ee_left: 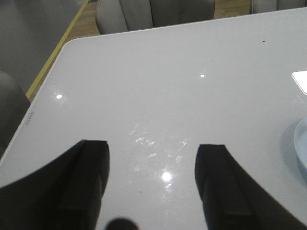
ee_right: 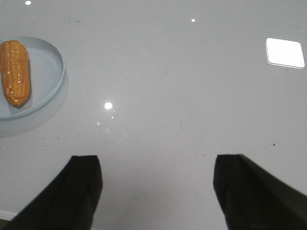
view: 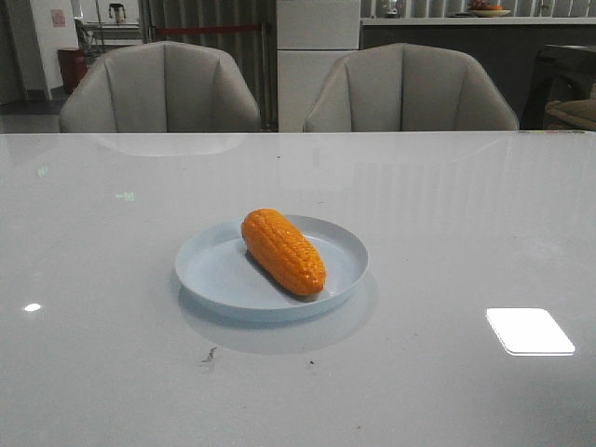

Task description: Place corn on plate with both arms

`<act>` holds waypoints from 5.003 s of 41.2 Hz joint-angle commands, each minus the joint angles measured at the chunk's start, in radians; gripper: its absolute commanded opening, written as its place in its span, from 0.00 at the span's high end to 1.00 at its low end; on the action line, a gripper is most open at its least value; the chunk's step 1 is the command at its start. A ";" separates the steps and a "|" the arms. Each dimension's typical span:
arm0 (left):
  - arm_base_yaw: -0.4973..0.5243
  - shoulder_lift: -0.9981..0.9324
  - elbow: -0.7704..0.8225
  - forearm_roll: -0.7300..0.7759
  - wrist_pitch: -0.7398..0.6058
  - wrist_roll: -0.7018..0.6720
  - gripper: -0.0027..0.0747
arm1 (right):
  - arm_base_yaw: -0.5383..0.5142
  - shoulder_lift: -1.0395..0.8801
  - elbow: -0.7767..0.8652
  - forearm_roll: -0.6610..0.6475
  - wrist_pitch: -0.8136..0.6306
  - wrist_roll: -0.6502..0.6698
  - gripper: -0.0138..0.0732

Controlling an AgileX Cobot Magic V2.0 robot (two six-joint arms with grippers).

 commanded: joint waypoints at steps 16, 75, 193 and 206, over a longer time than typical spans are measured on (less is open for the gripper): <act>0.000 -0.044 -0.014 -0.099 -0.087 -0.003 0.40 | -0.009 0.002 -0.026 0.015 -0.072 -0.011 0.16; 0.096 -0.665 0.621 -0.292 -0.491 0.151 0.84 | -0.009 0.003 -0.026 0.015 -0.067 -0.011 0.16; 0.098 -0.663 0.621 -0.292 -0.491 0.151 0.84 | 0.169 -0.577 0.641 -0.052 -0.701 -0.010 0.78; 0.098 -0.663 0.621 -0.292 -0.491 0.151 0.84 | 0.169 -0.577 0.641 -0.052 -0.701 -0.010 0.78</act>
